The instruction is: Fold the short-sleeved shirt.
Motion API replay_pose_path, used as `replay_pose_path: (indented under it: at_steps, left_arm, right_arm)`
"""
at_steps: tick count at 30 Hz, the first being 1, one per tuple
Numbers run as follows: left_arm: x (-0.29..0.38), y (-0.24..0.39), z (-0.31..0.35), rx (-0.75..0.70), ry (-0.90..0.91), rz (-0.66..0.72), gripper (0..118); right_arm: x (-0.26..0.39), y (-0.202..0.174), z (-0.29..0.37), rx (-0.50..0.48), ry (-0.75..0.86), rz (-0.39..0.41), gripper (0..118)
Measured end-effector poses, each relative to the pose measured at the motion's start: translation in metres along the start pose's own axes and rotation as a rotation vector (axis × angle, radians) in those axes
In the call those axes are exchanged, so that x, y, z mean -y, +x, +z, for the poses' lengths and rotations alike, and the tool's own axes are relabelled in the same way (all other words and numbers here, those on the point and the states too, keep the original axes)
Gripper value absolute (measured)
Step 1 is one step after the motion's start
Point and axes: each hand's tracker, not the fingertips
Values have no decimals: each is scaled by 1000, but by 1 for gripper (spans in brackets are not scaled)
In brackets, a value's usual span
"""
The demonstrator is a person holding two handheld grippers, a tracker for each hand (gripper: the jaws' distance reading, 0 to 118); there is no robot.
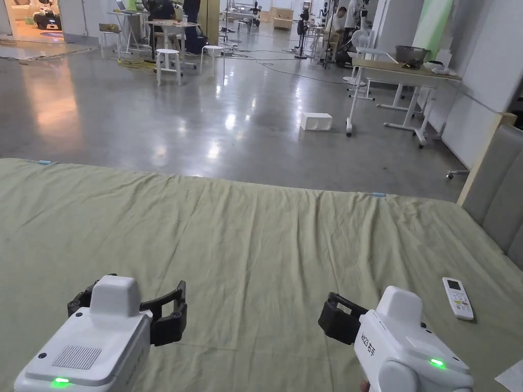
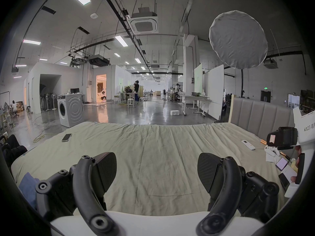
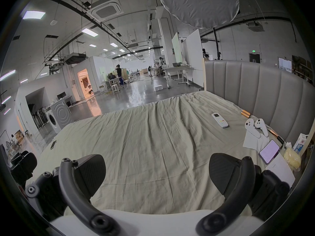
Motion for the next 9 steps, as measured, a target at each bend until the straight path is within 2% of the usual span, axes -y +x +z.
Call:
replay_pose_path:
  at_steps: [6, 9]
  left_arm:
    - [3, -3, 0, -2, -10, 3, 98]
    - [3, -4, -1, 0, -16, 4, 98]
  right_arm:
    - [-1, -5, -2, 8, -13, 22, 118]
    - [1, -5, -3, 5, -15, 7, 118]
